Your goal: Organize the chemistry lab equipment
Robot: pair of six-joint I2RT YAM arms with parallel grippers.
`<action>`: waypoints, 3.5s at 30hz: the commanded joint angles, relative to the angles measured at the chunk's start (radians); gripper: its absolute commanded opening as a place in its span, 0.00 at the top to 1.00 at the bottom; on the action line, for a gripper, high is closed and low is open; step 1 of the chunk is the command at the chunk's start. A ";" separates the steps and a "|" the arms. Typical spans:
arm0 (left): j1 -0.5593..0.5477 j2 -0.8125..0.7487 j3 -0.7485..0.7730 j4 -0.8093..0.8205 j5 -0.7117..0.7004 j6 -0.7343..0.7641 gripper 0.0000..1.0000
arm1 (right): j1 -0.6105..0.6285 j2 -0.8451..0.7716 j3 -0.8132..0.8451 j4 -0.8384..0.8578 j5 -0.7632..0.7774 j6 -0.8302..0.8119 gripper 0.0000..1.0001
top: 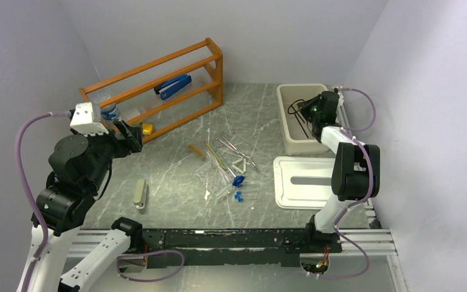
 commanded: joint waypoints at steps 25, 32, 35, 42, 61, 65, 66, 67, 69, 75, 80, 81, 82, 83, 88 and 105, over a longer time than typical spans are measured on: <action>-0.005 0.188 -0.216 0.446 0.652 -0.193 0.23 | -0.002 -0.030 -0.089 0.147 -0.151 0.160 1.00; -0.035 0.296 -0.251 0.580 0.736 -0.267 0.27 | 0.039 0.000 -0.074 0.136 -0.243 0.147 1.00; -0.073 0.330 -0.261 0.633 0.706 -0.278 0.26 | 0.068 0.015 -0.055 0.151 -0.293 0.157 1.00; -0.174 0.457 -0.250 0.736 0.652 -0.323 0.27 | 0.141 0.024 -0.005 0.119 -0.265 0.130 1.00; -0.266 0.902 0.027 1.055 0.562 -0.545 0.23 | 0.136 -0.306 0.047 0.014 -0.478 -0.018 1.00; -0.275 0.981 0.133 1.042 0.596 -0.537 0.22 | 0.135 -0.363 0.013 0.050 -0.592 0.051 1.00; -0.275 0.997 0.142 1.063 0.612 -0.549 0.21 | 0.135 -0.372 0.008 0.061 -0.618 0.067 1.00; -0.276 1.014 0.155 1.075 0.628 -0.559 0.21 | 0.135 -0.379 0.001 0.080 -0.646 0.085 1.00; -0.277 1.051 0.185 1.061 0.652 -0.570 0.21 | 0.135 -0.393 -0.012 0.116 -0.684 0.123 1.00; -0.290 1.126 0.239 1.078 0.734 -0.597 0.27 | 0.135 -0.407 -0.012 0.150 -0.752 0.178 1.00; -0.302 1.154 0.247 1.152 0.770 -0.635 0.58 | 0.135 -0.394 0.015 0.051 -0.736 0.126 1.00; -0.302 1.156 0.253 1.159 0.769 -0.633 0.67 | 0.135 -0.393 0.019 0.022 -0.725 0.105 1.00; -0.304 1.160 0.262 1.163 0.770 -0.629 0.78 | 0.137 -0.392 0.022 -0.008 -0.709 0.086 1.00; -0.304 1.165 0.270 1.166 0.771 -0.627 0.88 | 0.137 -0.391 0.027 -0.043 -0.689 0.068 0.99; -0.304 1.177 0.276 1.220 0.755 -0.654 0.95 | 0.142 -0.408 0.057 -0.226 -0.548 -0.023 0.78; -0.331 1.169 0.238 1.293 0.612 -0.628 0.95 | 0.302 -0.533 -0.071 -0.351 -0.072 0.219 0.82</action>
